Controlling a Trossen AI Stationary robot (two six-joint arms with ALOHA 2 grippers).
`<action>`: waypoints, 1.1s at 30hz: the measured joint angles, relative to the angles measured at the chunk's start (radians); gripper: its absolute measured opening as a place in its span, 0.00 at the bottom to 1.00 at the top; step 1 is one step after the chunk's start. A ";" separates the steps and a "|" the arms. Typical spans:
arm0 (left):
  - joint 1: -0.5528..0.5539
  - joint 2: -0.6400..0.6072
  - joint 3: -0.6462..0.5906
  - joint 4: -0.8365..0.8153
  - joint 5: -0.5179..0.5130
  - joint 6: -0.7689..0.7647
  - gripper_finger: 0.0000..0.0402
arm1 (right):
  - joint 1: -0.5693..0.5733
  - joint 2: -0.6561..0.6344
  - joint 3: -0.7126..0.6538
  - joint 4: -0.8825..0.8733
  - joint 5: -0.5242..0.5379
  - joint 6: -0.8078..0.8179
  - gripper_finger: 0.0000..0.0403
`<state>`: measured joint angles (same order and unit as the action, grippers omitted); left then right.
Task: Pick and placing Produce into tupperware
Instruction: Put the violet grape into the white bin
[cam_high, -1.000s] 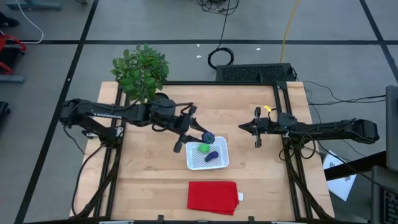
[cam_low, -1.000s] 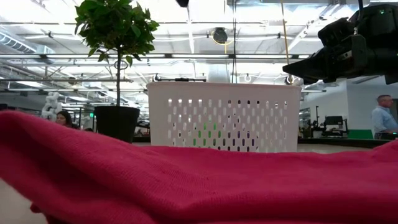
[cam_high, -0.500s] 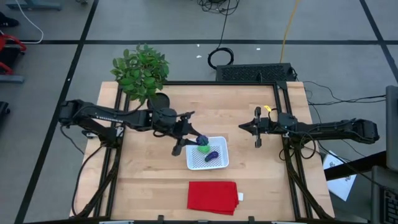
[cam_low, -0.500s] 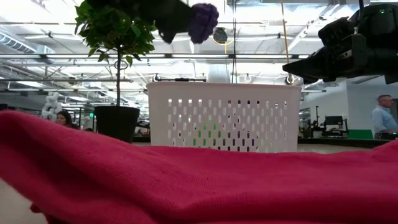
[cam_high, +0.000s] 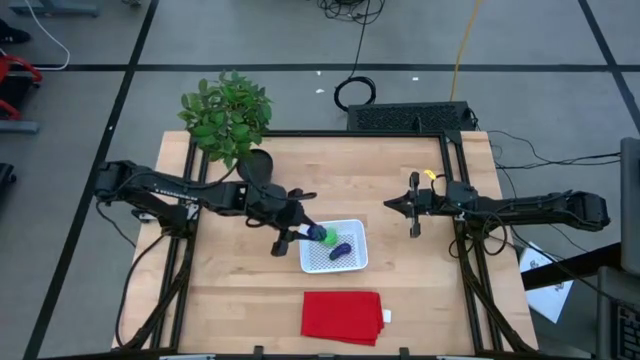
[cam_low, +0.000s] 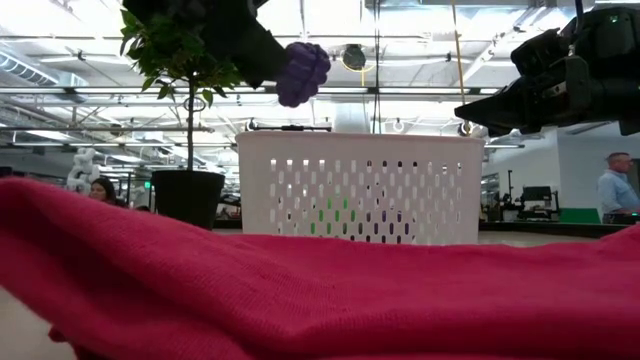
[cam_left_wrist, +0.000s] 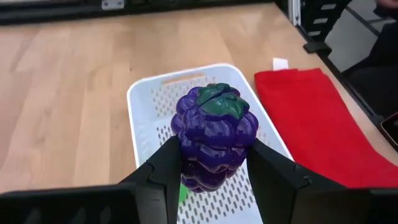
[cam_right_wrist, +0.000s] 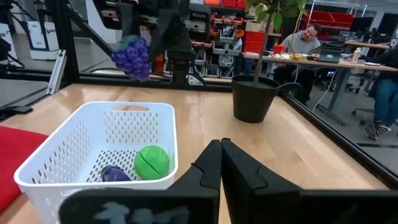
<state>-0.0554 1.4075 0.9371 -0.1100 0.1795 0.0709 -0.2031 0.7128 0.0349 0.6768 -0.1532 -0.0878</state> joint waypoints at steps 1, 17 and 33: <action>-0.005 0.000 0.000 -0.006 -0.001 -0.005 0.36 | 0.000 0.000 0.000 0.000 0.000 -0.001 0.00; -0.039 0.044 0.109 -0.161 -0.137 -0.073 0.36 | 0.000 0.000 0.000 -0.016 0.000 -0.003 0.00; -0.094 0.290 0.424 -0.499 -0.149 -0.031 0.36 | 0.000 0.007 0.000 -0.024 0.000 -0.003 0.00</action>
<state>-0.1494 1.6978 1.3610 -0.6090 0.0306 0.0404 -0.2031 0.7200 0.0349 0.6528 -0.1532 -0.0906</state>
